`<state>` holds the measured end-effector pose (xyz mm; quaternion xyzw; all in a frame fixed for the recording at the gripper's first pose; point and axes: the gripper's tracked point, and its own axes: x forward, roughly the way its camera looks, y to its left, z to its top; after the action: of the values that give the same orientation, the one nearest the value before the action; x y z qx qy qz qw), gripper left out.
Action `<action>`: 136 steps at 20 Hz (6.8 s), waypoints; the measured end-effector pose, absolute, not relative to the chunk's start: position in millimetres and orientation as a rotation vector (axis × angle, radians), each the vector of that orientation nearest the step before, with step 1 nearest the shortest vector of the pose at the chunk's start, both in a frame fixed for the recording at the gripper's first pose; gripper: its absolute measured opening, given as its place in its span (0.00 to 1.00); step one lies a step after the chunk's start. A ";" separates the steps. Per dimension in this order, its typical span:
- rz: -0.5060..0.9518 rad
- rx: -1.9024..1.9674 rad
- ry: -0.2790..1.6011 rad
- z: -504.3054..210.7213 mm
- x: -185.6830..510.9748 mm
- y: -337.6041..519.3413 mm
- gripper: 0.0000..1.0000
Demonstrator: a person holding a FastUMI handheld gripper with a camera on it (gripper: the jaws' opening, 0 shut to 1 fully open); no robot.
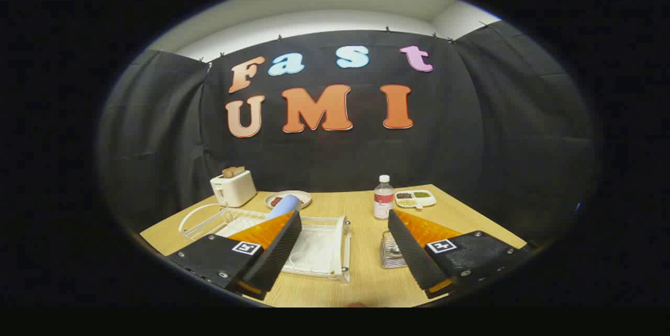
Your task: Take the plate from the dish rack, then take the spoon from the basket and place it into the plate.
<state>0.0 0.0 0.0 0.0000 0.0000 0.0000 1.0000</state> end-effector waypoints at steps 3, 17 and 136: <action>-0.007 0.007 -0.008 3.0 0.1 -1.3 0.99; 0.006 -0.005 0.025 -2.9 6.9 11.8 0.99; -0.130 0.440 0.387 -207.5 -37.7 9.7 0.99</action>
<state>-37.7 9.7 -207.5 0.2169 0.1905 -0.0643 0.9553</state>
